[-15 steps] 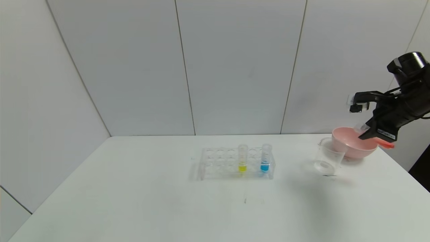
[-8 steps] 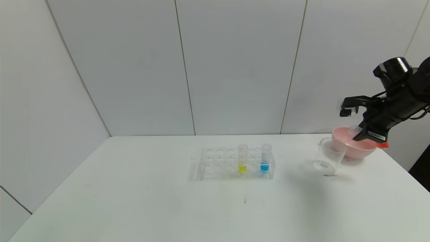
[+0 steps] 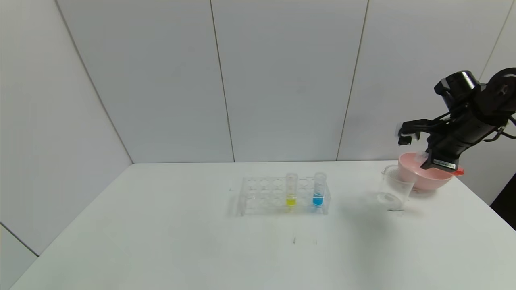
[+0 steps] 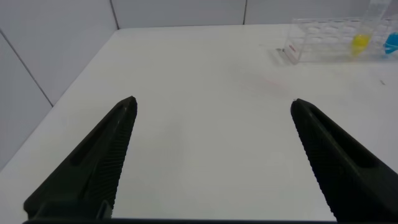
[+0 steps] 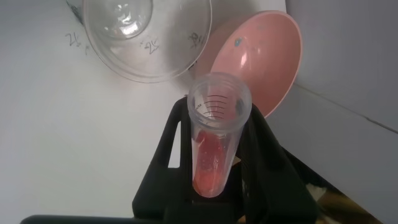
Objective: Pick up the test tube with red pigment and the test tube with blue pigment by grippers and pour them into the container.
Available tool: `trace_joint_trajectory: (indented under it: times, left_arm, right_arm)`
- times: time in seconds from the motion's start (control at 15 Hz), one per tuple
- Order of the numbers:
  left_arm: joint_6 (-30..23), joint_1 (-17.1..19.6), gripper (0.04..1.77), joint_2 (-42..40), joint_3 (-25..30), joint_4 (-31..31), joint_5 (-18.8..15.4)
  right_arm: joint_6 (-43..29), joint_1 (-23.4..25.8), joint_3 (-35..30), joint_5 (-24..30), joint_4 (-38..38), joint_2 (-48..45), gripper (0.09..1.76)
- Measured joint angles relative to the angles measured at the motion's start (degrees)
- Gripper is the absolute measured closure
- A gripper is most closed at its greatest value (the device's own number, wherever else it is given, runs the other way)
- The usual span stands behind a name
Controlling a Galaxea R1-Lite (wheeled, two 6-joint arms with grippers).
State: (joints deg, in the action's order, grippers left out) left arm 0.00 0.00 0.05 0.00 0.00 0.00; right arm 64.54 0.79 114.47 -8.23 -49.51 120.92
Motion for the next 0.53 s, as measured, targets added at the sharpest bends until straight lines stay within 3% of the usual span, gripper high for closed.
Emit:
trace_joint_trajectory:
  times: [0.33, 0.53]
  left_arm:
    - [0.0, 0.0, 0.05, 0.0, 0.0, 0.0, 0.0]
    - [0.0, 0.0, 0.05, 0.0, 0.0, 0.0, 0.0]
  right_arm:
    - [2.38, -0.55, 0.05, -5.03, 1.77, 0.55, 1.34]
    - [3.58, -1.17, 0.06, -5.32, 1.85, 0.72, 1.34]
